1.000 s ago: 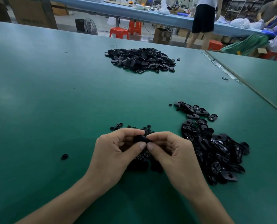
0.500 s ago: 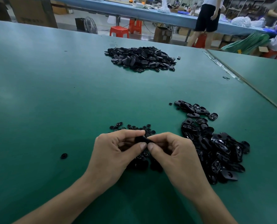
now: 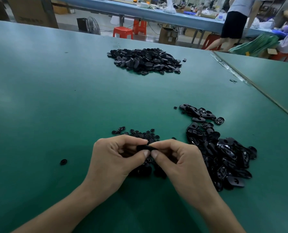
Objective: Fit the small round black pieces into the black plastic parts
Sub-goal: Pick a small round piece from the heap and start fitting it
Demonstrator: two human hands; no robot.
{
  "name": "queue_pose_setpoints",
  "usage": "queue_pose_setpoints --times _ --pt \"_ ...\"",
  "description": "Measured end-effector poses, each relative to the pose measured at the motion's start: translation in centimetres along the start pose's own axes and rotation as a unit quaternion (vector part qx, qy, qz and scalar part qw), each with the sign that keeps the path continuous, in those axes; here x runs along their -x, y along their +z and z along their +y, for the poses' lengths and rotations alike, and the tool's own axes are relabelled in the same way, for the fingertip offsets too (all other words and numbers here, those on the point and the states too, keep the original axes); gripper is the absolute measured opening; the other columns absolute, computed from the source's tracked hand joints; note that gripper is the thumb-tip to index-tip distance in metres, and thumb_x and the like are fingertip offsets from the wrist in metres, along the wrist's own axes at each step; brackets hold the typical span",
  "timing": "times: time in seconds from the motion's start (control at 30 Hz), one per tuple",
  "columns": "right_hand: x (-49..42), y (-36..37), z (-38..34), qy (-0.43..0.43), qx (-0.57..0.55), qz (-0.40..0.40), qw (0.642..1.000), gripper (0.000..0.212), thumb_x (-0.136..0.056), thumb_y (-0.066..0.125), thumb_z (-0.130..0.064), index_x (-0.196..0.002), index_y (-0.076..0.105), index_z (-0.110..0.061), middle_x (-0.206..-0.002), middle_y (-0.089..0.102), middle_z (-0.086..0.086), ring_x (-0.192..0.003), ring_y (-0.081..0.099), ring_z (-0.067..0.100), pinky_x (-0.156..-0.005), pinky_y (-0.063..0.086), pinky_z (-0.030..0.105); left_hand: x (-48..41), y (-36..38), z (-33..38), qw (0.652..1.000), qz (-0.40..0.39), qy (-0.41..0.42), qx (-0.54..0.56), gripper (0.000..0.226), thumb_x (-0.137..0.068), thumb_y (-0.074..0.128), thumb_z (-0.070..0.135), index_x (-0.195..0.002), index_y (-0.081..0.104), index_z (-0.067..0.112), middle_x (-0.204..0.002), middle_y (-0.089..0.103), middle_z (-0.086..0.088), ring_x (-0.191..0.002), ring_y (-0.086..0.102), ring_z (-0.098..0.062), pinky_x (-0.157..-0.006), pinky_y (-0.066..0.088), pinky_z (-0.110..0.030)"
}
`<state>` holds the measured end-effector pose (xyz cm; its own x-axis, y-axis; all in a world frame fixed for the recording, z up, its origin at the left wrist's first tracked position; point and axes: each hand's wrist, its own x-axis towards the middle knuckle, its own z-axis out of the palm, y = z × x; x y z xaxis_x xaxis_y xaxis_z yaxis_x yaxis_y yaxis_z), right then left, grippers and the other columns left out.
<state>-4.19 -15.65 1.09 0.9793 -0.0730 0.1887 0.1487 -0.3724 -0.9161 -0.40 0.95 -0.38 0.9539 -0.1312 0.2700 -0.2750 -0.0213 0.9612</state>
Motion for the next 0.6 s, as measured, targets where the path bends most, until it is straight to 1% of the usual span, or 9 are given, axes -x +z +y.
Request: queue_pose_setpoints --times 0.07,0.13,0.2,0.27,0.33,0.4,0.47,0.53,0.6 --pt "0.0 0.0 0.0 -0.002 0.003 -0.001 1.0 0.019 -0.089 0.071 -0.008 -0.095 0.077 -0.025 -0.083 0.075 -0.011 -0.077 0.072 0.009 -0.073 0.059 0.031 0.0 0.1 -0.1 1.0 0.005 0.006 -0.017 0.028 -0.07 0.088 0.003 -0.083 0.08 0.027 -0.072 0.076 0.003 -0.062 0.072 -0.013 -0.062 0.057 -0.02" --pt "-0.1 0.0 0.0 -0.003 0.004 -0.004 1.0 0.019 -0.089 0.071 -0.008 -0.096 0.077 -0.025 -0.084 0.076 -0.012 -0.08 0.072 0.009 -0.075 0.059 0.031 0.2 0.1 0.0 0.999 0.012 0.014 -0.033 0.031 -0.072 0.085 -0.002 -0.081 0.08 0.027 -0.072 0.076 0.004 -0.062 0.072 -0.014 -0.061 0.057 -0.02" --pt "-0.2 -0.1 0.0 -0.009 0.011 -0.001 1.0 0.019 -0.09 0.071 -0.011 -0.098 0.077 -0.027 -0.087 0.075 -0.015 -0.084 0.071 0.005 -0.077 0.057 0.024 0.4 0.2 0.1 0.998 0.021 0.024 -0.045 0.029 -0.072 0.086 0.002 -0.082 0.079 0.028 -0.072 0.076 0.007 -0.063 0.072 -0.014 -0.062 0.057 -0.02" --pt "-0.4 -0.5 0.1 -0.03 0.056 0.039 0.997 0.018 -0.092 0.069 -0.018 -0.102 0.077 -0.029 -0.092 0.074 -0.019 -0.089 0.069 0.001 -0.079 0.052 0.014 0.3 0.4 0.6 0.998 0.033 0.035 -0.049 0.023 -0.072 0.087 0.011 -0.084 0.079 0.029 -0.074 0.076 0.01 -0.064 0.071 -0.01 -0.063 0.056 -0.019" --pt "-0.9 -1.3 0.5 -0.053 0.167 0.127 0.976 0.019 -0.093 0.066 -0.02 -0.108 0.075 -0.027 -0.101 0.071 -0.017 -0.095 0.064 0.0 -0.083 0.045 0.009 -0.5 0.2 1.1 0.997 0.049 0.042 -0.044 0.025 -0.072 0.085 0.016 -0.089 0.077 0.033 -0.075 0.076 0.012 -0.065 0.07 -0.003 -0.064 0.054 -0.014" --pt "-1.5 -2.4 1.0 -0.033 0.316 0.188 0.93 0.025 -0.095 0.062 -0.018 -0.117 0.072 -0.022 -0.116 0.066 -0.006 -0.107 0.055 0.011 -0.091 0.037 0.016 -2.0 -0.6 1.3 0.996 0.07 0.041 -0.043 0.026 -0.075 0.087 0.014 -0.088 0.077 0.034 -0.077 0.076 0.012 -0.067 0.071 -0.003 -0.065 0.054 -0.013" --pt "-1.9 -3.2 1.6 0.046 0.425 0.184 0.885 0.033 -0.097 0.055 -0.021 -0.128 0.064 -0.026 -0.136 0.055 -0.003 -0.124 0.041 0.02 -0.098 0.032 0.033 -3.8 -2.0 0.9 0.993 0.109 0.025 -0.047 0.021 -0.079 0.083 0.013 -0.085 0.079 0.033 -0.077 0.077 0.01 -0.067 0.072 -0.006 -0.067 0.056 -0.018" --pt "-2.0 -3.5 2.1 0.115 0.466 0.151 0.864 0.038 -0.1 0.047 -0.027 -0.137 0.054 -0.034 -0.148 0.042 -0.006 -0.131 0.027 0.018 -0.098 0.026 0.039 -5.5 -3.5 0.0 0.985 0.156 -0.001 -0.073 0.019 -0.082 0.08 0.014 -0.082 0.077 0.033 -0.072 0.076 0.009 -0.063 0.07 -0.008 -0.073 0.059 -0.026" --pt "-2.1 -3.5 2.4 0.14 0.477 0.129 0.858 0.038 -0.102 0.042 -0.031 -0.138 0.051 -0.04 -0.149 0.039 -0.011 -0.126 0.024 0.016 -0.09 0.022 0.036 -6.8 -4.9 -1.0 0.977 0.179 -0.026 -0.115 0.019 -0.084 0.079 0.015 -0.081 0.074 0.033 -0.068 0.074 0.008 -0.061 0.069 -0.01 -0.078 0.059 -0.032"
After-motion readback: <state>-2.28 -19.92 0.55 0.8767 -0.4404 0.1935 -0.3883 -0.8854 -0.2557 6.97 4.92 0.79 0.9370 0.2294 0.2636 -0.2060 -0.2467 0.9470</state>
